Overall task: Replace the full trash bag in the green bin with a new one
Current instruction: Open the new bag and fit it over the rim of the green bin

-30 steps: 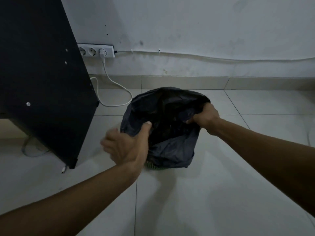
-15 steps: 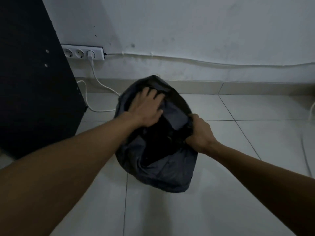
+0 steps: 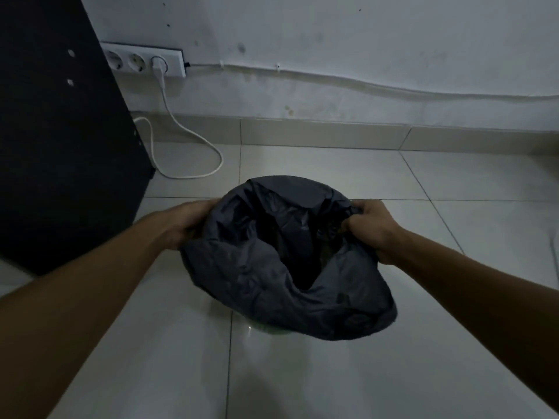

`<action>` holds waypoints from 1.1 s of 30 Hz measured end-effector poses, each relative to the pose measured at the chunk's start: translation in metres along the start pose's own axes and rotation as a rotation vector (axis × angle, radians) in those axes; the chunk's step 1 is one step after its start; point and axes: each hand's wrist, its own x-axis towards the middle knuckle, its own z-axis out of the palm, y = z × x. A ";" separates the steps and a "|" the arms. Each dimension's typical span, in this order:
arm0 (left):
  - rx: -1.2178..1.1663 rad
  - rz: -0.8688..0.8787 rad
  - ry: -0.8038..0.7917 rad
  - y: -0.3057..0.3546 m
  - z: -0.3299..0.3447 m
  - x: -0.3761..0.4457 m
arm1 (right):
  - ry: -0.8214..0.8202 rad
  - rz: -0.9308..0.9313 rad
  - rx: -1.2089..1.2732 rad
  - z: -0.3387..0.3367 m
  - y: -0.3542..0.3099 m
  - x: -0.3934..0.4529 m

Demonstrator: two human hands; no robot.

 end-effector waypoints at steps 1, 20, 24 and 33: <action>-0.017 0.017 0.005 -0.007 -0.001 -0.004 | 0.006 -0.011 0.000 0.001 -0.001 0.000; -0.518 0.216 0.151 -0.021 0.023 -0.063 | 0.409 0.142 0.188 0.024 -0.006 0.017; -0.734 0.090 0.203 -0.057 0.012 -0.055 | 0.397 0.146 0.176 0.025 -0.008 0.018; -0.346 0.331 1.124 -0.063 0.040 -0.039 | 0.377 0.121 0.137 0.022 -0.004 0.019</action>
